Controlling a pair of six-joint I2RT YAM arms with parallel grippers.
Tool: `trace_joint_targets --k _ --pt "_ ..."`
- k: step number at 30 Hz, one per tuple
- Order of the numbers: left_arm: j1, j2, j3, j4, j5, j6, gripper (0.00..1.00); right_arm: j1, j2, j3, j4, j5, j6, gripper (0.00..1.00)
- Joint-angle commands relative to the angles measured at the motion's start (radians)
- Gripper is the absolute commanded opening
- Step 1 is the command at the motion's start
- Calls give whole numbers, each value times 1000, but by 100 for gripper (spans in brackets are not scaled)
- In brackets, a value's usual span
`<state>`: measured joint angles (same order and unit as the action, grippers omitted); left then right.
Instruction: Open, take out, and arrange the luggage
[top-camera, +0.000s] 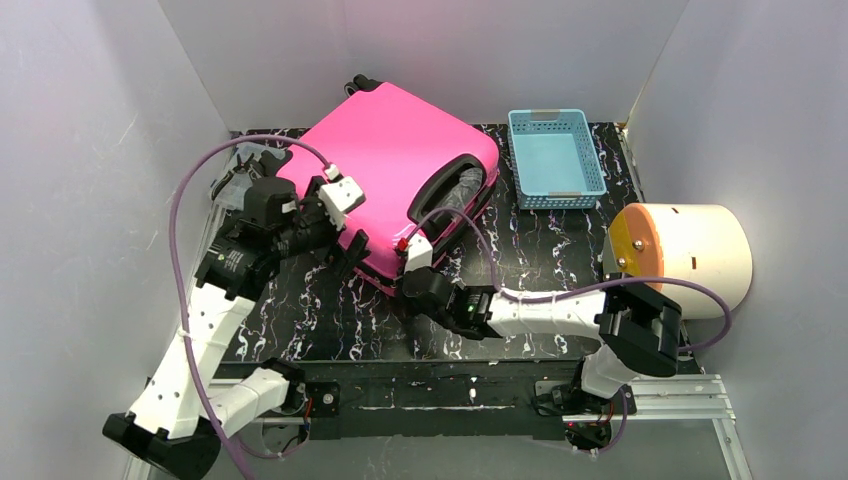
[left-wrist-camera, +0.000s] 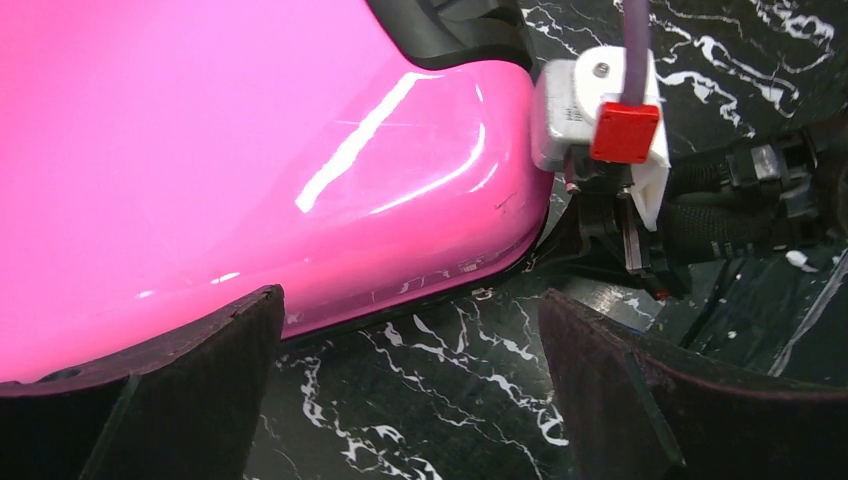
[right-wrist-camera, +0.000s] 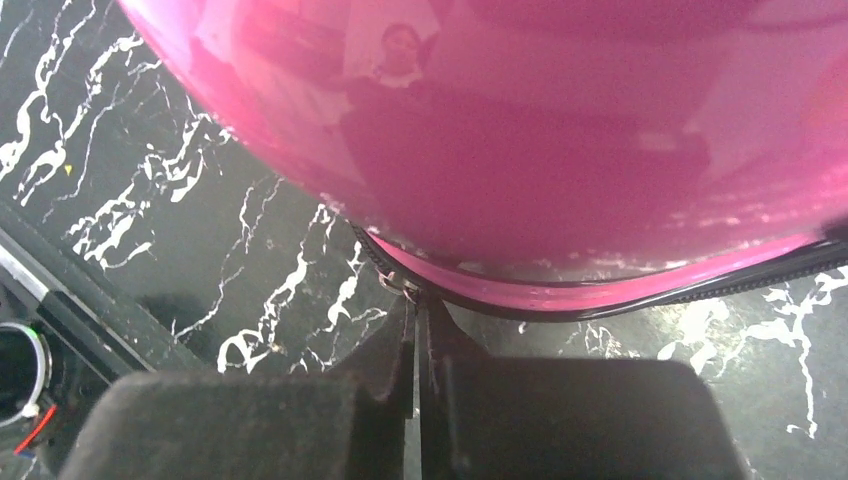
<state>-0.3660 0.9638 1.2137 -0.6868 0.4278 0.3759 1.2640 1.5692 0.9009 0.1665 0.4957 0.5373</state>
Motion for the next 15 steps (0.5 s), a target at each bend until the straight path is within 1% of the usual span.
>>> trace_joint_targets --k 1,3,5,9,12,15 --pt "-103 25 11 21 -139 99 98 -52 -72 9 -132 -48 -38 1" --pt "-148 48 28 23 -159 105 98 -74 -79 8 -127 -135 -24 1" --pt "-190 75 36 29 -172 131 98 -85 -90 8 -126 -176 -13 1" --pt "-245 130 26 47 -198 241 98 -137 -115 3 -116 -250 4 1" --pt "-264 165 34 48 -196 326 98 -164 -103 27 -155 -315 8 1" --pt "-264 192 36 7 -176 397 98 -176 -115 22 -192 -306 29 1"
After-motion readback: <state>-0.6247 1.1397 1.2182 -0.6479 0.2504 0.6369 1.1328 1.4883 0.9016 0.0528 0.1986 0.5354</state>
